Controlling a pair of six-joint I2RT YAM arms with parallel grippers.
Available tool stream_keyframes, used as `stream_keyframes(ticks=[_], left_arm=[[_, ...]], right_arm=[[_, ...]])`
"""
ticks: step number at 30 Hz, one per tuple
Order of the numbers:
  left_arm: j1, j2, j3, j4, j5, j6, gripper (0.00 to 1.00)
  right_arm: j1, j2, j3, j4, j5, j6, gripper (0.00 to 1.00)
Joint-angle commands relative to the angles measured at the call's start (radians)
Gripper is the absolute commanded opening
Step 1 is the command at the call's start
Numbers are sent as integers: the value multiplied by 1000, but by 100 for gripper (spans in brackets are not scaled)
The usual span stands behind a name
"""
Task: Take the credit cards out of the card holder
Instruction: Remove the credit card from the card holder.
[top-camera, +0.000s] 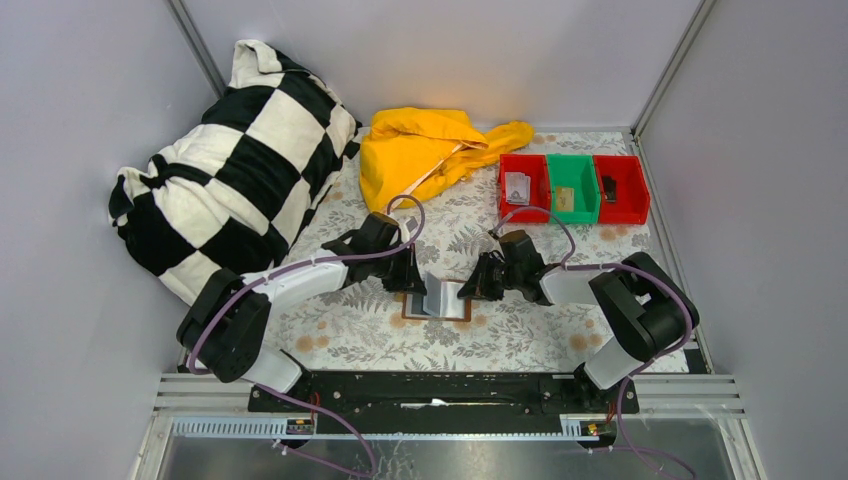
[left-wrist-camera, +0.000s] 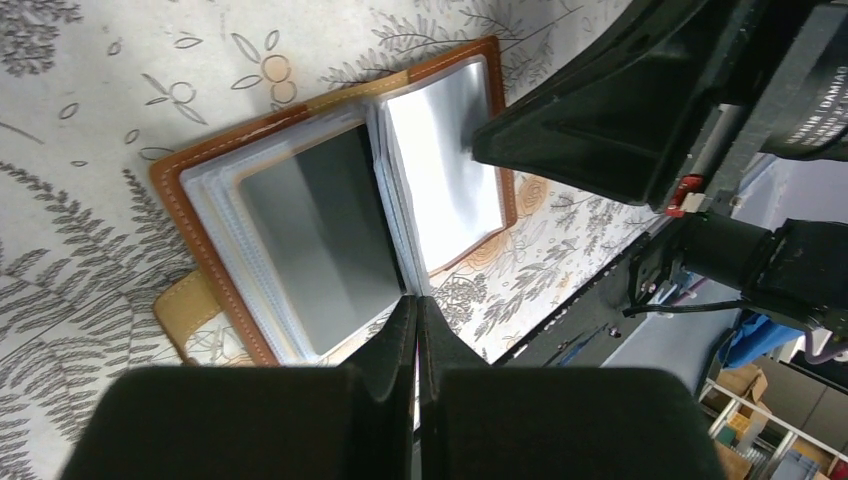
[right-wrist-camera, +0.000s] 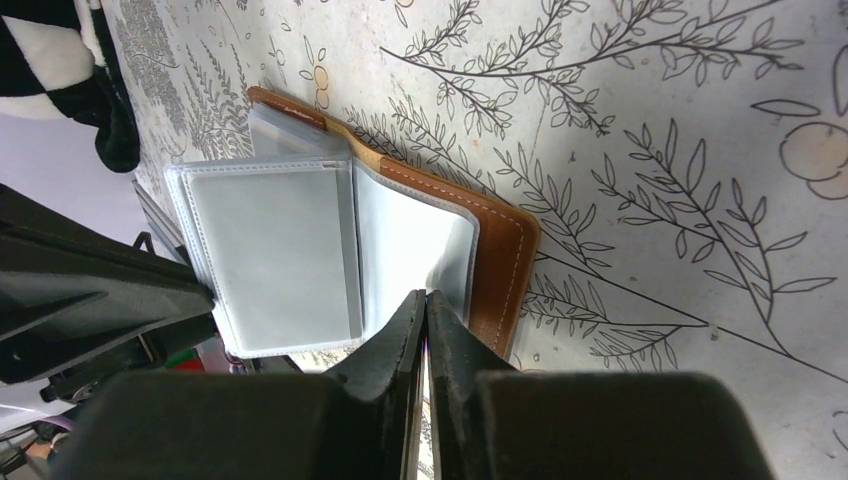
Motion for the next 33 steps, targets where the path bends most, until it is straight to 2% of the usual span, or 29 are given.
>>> stream_keyframes(ticks=[1, 33], left_arm=[[-15, 1, 44, 69, 61, -14, 0], [-40, 69, 100, 43, 46, 8, 0]], right_arm=[[-4, 16, -18, 26, 1, 7, 10], [-5, -2, -30, 18, 17, 17, 13]])
